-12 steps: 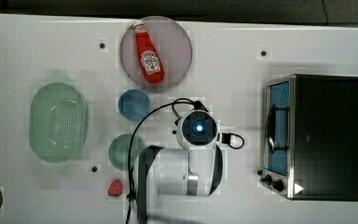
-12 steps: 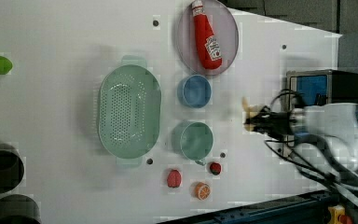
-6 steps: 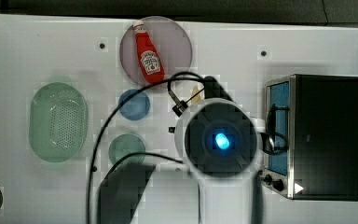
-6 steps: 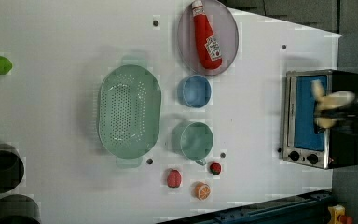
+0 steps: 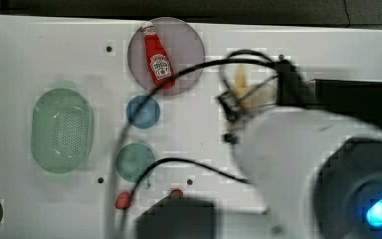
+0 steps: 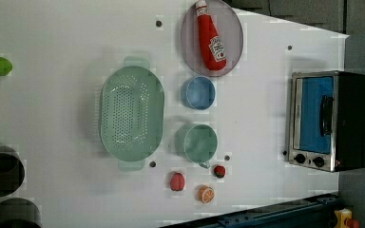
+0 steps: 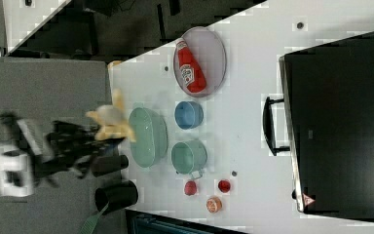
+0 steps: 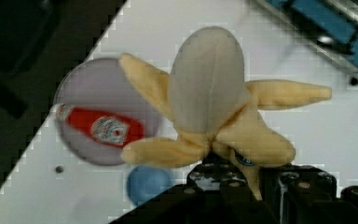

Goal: Pick banana from table and place on oven.

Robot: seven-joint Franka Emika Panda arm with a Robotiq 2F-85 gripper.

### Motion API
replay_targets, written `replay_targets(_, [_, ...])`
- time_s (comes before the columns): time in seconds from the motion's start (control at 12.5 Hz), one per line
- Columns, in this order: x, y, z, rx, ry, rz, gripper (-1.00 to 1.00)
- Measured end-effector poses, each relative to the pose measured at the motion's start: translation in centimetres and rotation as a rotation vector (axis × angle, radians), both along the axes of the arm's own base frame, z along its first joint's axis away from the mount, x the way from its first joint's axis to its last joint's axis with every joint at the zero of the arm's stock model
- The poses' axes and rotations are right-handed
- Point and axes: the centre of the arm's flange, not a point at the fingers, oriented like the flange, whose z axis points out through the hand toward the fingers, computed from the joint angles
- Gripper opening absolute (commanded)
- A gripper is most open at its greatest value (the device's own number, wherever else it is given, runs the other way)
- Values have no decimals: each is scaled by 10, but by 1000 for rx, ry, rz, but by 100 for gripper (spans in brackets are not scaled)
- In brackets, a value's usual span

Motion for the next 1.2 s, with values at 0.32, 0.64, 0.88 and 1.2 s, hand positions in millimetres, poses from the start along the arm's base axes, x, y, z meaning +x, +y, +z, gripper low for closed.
replay_targets(0.32, [14, -137, -109, 4, 170, -68, -62])
replay_targets(0.64, [-23, -258, -191, -27, 247, -2, -62])
replay_targets(0.88, [-46, -306, -195, -73, 219, 103, -55])
replay_targets(1.2, [-52, -308, -171, -85, 168, 206, 32])
